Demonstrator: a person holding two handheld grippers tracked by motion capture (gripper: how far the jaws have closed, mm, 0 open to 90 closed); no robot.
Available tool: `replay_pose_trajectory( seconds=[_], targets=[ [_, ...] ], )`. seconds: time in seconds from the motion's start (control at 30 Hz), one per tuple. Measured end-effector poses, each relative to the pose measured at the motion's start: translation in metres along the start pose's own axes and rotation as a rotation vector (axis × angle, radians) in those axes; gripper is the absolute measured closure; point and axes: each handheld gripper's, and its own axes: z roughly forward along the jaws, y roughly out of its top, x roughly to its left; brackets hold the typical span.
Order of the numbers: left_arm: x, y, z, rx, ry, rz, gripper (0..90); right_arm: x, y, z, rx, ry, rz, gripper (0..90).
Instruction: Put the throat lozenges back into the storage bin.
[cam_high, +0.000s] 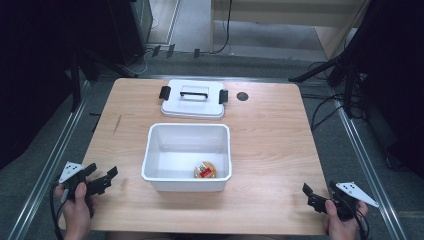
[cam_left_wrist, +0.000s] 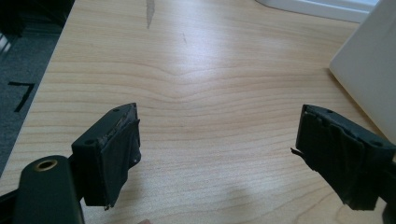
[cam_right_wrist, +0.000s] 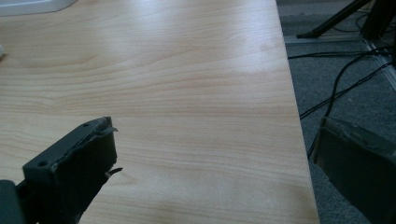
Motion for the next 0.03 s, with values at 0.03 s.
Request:
replay_pose_trajectory(
  seconds=[0.03],
  targets=[
    [0.0,0.0,0.0005,0.0,0.001,-0.003,14.7,0.0001,0.0002,0.0003,-0.001,0.004,-0.002,0.0]
  ],
)
